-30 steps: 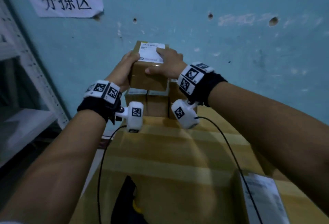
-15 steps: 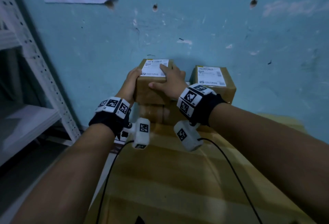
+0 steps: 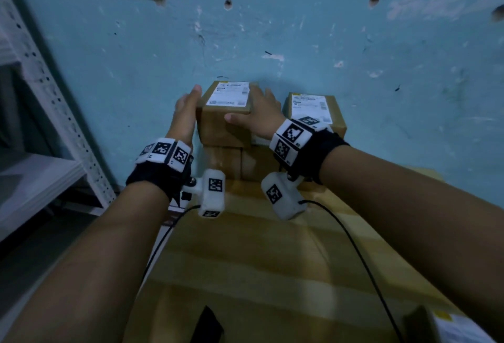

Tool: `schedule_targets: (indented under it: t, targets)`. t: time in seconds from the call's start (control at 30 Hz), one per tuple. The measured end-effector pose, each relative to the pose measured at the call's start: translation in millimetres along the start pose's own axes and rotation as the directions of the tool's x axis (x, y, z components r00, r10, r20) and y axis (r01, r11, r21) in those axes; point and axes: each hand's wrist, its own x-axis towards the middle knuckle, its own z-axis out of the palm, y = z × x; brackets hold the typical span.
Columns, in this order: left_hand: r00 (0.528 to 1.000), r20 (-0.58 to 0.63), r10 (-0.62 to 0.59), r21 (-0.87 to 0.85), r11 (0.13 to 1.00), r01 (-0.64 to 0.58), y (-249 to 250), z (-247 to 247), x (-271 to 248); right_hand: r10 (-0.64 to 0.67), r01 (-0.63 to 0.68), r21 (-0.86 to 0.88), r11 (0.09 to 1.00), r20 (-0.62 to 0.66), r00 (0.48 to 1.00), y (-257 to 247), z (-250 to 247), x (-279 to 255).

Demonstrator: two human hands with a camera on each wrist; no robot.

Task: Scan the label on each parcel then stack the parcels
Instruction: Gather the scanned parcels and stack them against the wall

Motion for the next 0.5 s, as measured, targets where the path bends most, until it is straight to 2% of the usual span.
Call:
schedule_targets:
  t: [0.07, 0.17, 0.23, 0.3, 0.4, 0.5]
  targets:
    - [0.998, -0.046, 0.046, -0.033, 0.998, -0.048, 10.7, 3.3, -20.3, -0.031, 0.031, 0.007, 0.999, -0.014, 0.999, -3.0, -11.1, -18.7]
    - [0.994, -0.039, 0.098, -0.116, 0.988, -0.102, 31.0, 14.2, -60.7, -0.044, 0.046, 0.040, 0.998, -0.040, 0.998, -6.9, -34.8, -59.2]
    - [0.995, 0.028, 0.100, -0.208, 0.974, -0.092, 42.0, 25.5, -89.9, -0.034, 0.038, 0.083, 0.996, -0.051, 0.998, -8.7, -53.5, -93.2]
    - [0.984, 0.142, 0.107, -0.226, 0.971, -0.073, 43.4, 40.5, -113.9, 0.003, 0.007, 0.167, 0.986, -0.058, 0.998, -5.8, -71.8, -128.6]
    - [0.952, 0.305, -0.006, -0.057, 0.998, 0.024, 36.1, 68.7, -157.6, 0.055, -0.048, 0.129, 0.991, -0.056, 0.997, 7.3, -94.4, -182.2]
    - [0.898, 0.425, -0.117, 0.127, 0.989, 0.069, 21.2, 94.2, -199.6, 0.123, -0.118, 0.083, 0.990, -0.062, 0.990, 31.8, -110.5, -236.7]
